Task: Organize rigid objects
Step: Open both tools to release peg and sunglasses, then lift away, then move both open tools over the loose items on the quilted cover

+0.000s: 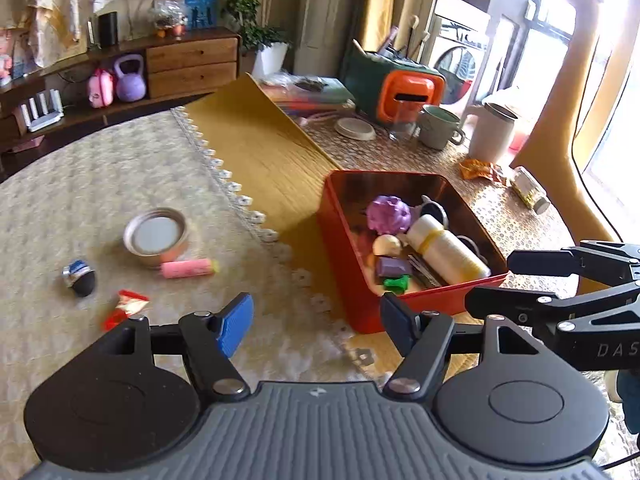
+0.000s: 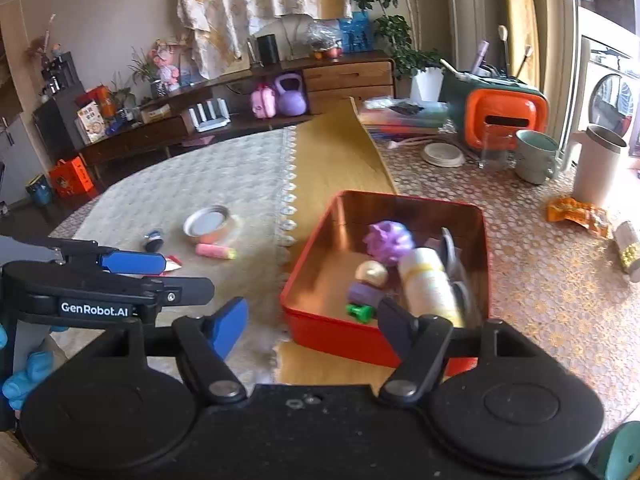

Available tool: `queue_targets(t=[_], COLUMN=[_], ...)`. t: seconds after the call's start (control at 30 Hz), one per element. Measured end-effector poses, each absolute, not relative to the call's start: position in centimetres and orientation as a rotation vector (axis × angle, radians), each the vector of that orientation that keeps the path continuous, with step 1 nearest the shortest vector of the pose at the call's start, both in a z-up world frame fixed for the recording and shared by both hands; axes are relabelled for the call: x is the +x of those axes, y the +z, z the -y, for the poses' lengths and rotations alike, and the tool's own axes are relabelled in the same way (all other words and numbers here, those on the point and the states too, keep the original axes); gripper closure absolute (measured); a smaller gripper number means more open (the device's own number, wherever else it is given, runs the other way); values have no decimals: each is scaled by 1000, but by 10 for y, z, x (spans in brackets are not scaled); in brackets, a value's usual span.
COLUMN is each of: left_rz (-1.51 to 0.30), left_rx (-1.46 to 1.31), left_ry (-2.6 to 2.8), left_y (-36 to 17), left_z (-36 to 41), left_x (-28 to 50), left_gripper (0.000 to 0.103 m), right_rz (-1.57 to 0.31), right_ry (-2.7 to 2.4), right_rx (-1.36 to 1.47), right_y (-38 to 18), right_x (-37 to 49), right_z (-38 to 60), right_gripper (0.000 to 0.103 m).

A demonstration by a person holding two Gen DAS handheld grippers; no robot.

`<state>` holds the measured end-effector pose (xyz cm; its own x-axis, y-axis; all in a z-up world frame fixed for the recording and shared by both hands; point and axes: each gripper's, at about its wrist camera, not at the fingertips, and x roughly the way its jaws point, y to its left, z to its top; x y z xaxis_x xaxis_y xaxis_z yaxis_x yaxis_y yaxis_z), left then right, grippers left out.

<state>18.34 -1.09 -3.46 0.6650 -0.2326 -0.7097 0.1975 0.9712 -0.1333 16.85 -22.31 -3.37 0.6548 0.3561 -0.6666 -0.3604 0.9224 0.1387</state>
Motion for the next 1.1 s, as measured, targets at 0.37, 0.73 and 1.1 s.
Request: queue_targets(t=[0.37,0.73,1.1], left_rz=[-774,-740,-786], left_rx=[-65,-64,-136], left_ry=[-177,-62,-19], left_y=[-33,-50,-82], left_z=[-39,-81,-113], left_x=[157,155,183], left_gripper=[27,20,20], right_rz=[-733,-734,-802], right_ry=[478,546,572], right_rx=[-39,-68,-122], right_y=[-33,-41,-67], right_x=[163,182,231], right_z=[174,129,92], right_gripper=[17,0,0])
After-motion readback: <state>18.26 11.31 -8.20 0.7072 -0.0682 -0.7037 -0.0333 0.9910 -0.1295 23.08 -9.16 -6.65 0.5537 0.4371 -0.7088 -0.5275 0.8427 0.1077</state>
